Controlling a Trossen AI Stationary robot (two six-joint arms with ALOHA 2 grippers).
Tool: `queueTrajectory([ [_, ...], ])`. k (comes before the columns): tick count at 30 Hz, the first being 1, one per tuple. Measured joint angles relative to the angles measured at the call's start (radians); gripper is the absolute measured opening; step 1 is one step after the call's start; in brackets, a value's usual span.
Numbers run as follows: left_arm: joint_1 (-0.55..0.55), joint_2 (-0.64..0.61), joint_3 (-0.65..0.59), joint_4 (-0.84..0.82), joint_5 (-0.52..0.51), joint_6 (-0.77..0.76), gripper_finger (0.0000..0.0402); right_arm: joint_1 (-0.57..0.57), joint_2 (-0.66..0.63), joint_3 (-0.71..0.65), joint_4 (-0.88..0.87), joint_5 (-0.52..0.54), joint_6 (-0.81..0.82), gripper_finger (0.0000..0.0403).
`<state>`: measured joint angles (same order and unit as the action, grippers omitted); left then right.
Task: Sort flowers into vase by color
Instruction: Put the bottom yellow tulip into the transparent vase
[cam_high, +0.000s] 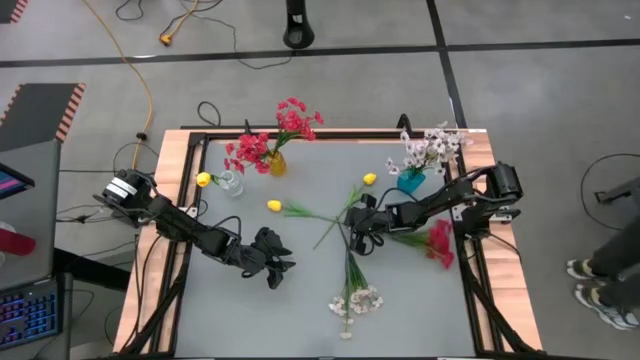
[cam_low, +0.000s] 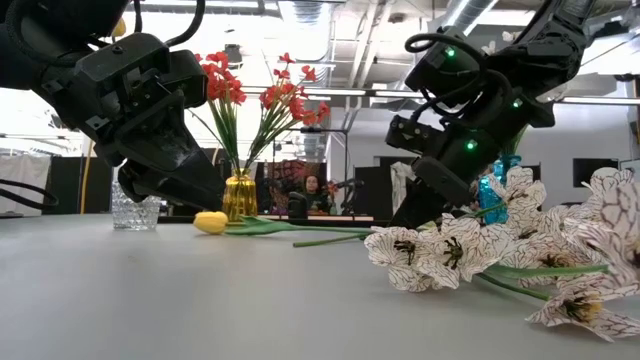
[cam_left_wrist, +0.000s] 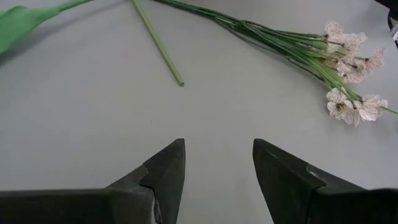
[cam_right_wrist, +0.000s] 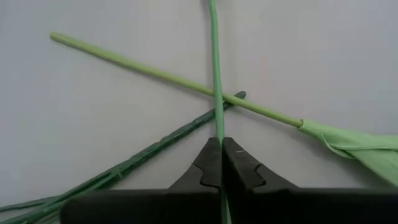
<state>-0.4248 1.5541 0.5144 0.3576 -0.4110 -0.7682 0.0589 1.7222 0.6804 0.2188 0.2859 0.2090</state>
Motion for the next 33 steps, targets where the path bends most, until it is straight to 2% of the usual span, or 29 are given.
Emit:
queueTrajectory([
  [18, -0.001, 0.000, 0.000, 0.141, 0.001, 0.094, 0.0176, 0.056, 0.000, 0.063, 0.022, 0.013, 0.003, 0.0024],
  [28, -0.001, 0.000, 0.000, 0.208, -0.162, 0.070, 0.0176, 0.120, 0.000, 0.159, 0.022, 0.016, 0.020, 0.0023],
  [33, -0.001, 0.000, 0.000, 0.229, -0.206, 0.036, 0.0176, 0.149, 0.000, 0.204, 0.021, 0.018, 0.022, 0.0023],
])
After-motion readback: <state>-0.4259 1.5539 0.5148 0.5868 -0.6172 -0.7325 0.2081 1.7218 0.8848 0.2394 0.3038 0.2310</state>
